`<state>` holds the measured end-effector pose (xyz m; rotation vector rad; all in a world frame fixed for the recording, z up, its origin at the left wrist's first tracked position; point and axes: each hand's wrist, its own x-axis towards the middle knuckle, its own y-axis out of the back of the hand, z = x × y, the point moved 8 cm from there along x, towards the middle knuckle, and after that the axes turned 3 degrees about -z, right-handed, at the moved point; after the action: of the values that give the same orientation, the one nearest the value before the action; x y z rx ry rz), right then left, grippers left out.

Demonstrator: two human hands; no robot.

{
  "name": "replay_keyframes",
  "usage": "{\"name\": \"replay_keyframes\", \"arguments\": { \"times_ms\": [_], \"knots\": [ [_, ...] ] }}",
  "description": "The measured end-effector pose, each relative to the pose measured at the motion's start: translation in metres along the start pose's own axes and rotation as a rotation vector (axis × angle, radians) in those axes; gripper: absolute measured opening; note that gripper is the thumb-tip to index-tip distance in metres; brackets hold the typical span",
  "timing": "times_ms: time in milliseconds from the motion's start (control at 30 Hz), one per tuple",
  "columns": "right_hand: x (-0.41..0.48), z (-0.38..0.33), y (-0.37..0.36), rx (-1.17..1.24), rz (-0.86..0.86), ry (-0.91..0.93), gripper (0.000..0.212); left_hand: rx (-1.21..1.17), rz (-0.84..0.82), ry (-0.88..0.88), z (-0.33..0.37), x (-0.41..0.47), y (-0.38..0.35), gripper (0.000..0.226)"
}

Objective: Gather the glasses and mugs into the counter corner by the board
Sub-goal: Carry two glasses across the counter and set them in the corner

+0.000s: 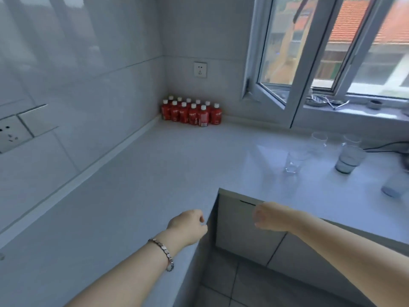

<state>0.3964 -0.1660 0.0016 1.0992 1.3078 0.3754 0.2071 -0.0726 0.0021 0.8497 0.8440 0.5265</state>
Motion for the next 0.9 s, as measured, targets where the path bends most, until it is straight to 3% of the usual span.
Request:
{"name": "replay_keyframes", "arguments": {
  "times_ms": [267, 600, 733, 900],
  "knots": [
    [0.005, 0.207, 0.040, 0.173, 0.083, -0.231, 0.037, 0.153, -0.086, -0.080, 0.152, 0.102, -0.017, 0.029],
    [0.045, 0.358, 0.065, 0.337, 0.073, -0.440, 0.040, 0.314, -0.174, -0.233, 0.277, 0.263, -0.036, 0.042],
    [0.066, 0.404, 0.078, 0.428, 0.079, -0.530, 0.039, 0.302, -0.157, -0.332, 0.347, 0.328, -0.034, 0.058],
    [0.089, 0.446, 0.086, 0.525, 0.084, -0.598, 0.038, 0.308, -0.216, -0.374, 0.396, 0.390, -0.048, 0.096]
  ]
}}
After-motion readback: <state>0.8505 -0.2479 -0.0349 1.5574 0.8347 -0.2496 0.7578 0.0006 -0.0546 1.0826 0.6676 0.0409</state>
